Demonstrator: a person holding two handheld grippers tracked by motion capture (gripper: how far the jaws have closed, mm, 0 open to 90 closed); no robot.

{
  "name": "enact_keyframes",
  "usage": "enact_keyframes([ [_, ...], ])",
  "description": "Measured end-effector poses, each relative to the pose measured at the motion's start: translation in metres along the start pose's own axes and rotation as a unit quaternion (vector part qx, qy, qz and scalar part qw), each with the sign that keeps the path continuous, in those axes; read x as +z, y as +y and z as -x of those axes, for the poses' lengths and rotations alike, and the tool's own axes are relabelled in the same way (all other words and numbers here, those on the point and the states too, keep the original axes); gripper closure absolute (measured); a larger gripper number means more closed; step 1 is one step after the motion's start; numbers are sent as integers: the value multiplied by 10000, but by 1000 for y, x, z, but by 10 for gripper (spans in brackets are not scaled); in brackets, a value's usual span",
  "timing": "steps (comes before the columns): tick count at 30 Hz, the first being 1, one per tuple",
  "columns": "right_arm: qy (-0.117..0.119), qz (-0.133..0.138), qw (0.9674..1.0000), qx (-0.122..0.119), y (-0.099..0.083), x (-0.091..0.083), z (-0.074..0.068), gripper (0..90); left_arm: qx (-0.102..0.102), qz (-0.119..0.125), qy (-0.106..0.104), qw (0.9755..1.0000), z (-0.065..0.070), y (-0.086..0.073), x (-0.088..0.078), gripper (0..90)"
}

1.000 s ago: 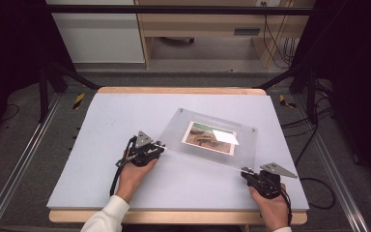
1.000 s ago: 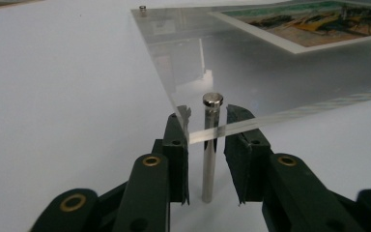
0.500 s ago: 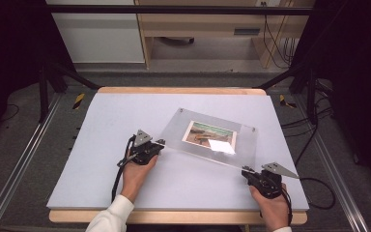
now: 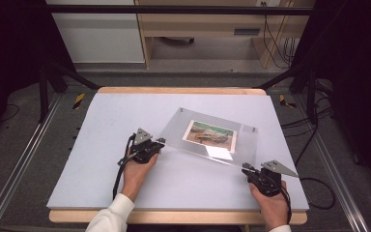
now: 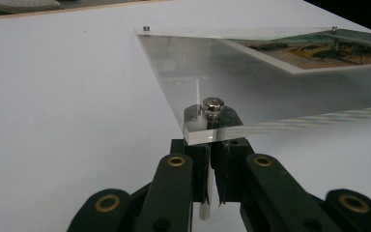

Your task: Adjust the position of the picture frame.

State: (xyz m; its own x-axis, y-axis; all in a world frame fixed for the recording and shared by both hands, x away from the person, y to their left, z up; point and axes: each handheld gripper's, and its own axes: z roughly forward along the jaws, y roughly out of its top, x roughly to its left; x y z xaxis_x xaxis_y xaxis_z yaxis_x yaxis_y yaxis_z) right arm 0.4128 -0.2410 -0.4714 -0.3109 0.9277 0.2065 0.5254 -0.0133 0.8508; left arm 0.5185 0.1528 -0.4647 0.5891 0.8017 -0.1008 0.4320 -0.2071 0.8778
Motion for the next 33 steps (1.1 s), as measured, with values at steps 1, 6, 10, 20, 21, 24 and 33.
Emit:
enact_keyframes([
  [1,1,3,10000,2,0,0,0,844,17,-2,2,10000,0,1,0,844],
  [6,44,64,10000,62,2,-1,1,834,24,37,-22,10000,-1,5,0,841],
  [10,113,85,9997,210,6,-1,4,808,79,50,-46,9999,-1,8,-1,845],
  [20,210,257,9994,82,22,-9,5,848,177,269,-140,9994,0,18,-11,848],
  [21,215,288,9993,66,24,-9,5,846,148,341,-146,9992,1,20,-14,848],
  [24,259,322,9991,28,28,-10,5,844,176,417,-96,9989,1,23,-18,847],
  [33,274,435,9986,-89,52,-6,-1,832,132,754,84,9970,0,36,-41,846],
])
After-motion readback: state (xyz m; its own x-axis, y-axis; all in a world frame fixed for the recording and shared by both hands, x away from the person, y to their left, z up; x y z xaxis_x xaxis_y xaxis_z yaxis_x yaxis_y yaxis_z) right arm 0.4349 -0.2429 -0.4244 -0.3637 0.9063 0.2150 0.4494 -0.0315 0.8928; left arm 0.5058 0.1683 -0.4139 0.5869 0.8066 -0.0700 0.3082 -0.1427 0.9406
